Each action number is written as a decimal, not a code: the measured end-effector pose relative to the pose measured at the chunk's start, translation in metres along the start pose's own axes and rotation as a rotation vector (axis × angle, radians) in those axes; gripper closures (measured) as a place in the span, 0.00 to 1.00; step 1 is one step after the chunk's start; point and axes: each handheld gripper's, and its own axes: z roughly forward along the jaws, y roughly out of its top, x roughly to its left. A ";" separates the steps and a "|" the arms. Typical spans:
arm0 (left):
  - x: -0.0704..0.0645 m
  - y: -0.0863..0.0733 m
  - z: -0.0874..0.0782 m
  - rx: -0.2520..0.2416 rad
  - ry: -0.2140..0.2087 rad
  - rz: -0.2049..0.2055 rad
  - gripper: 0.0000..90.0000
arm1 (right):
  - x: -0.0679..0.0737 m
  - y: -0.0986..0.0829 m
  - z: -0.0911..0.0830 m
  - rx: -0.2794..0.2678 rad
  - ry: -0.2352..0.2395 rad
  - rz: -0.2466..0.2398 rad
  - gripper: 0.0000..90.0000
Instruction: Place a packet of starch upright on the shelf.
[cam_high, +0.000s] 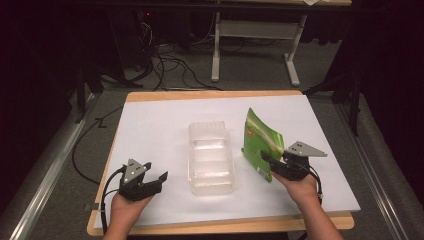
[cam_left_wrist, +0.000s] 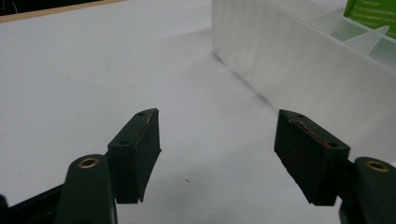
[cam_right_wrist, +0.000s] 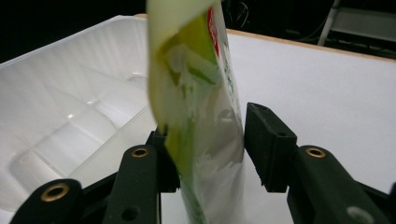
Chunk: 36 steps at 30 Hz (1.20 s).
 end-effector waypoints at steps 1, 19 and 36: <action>0.000 0.000 0.000 0.001 0.000 -0.001 0.35 | 0.000 0.000 0.000 0.001 -0.002 0.003 0.66; -0.001 0.000 0.001 0.006 0.010 0.001 0.35 | -0.007 0.002 -0.001 -0.027 0.019 0.044 0.74; -0.001 0.000 0.001 0.010 0.016 0.005 0.35 | -0.013 0.001 0.000 -0.025 0.009 0.061 0.84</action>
